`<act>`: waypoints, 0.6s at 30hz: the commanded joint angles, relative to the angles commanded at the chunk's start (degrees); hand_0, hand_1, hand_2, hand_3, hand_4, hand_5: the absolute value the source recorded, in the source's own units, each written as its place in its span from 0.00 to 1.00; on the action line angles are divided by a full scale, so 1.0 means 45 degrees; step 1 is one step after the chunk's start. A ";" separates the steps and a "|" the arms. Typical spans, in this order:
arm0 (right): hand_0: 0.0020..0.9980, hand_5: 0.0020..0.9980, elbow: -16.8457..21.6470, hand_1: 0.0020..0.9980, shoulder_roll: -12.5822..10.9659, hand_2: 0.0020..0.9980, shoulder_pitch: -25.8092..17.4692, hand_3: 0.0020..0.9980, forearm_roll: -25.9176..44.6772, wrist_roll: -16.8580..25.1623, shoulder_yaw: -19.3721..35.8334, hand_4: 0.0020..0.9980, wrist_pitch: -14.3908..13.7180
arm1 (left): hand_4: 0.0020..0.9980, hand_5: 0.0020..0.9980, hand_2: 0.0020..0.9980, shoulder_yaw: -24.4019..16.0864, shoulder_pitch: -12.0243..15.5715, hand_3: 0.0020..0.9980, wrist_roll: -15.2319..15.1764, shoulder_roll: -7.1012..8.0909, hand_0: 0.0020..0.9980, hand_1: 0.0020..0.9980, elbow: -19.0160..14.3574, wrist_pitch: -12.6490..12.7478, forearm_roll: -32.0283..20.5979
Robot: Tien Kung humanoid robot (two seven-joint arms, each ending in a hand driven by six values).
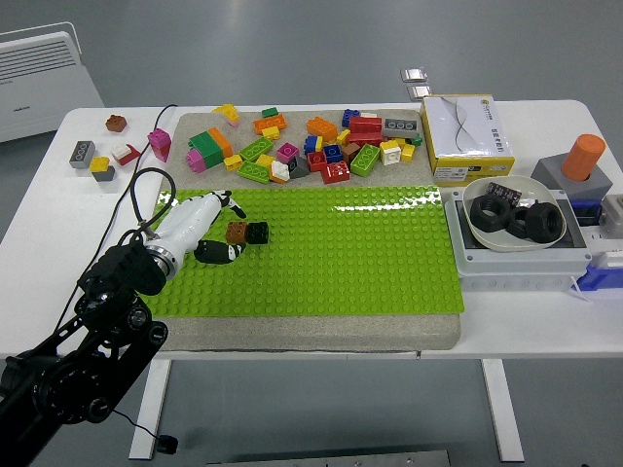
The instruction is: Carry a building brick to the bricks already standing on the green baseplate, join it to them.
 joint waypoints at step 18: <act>0.52 1.00 0.0000 0.54 -0.0003 0.75 0.0034 0.86 0.0008 0.0004 -0.0024 0.97 -0.0005 | 0.84 0.36 0.99 -0.0146 -0.0121 0.66 -0.0314 -0.0154 1.00 0.98 0.1191 0.0374 -0.0289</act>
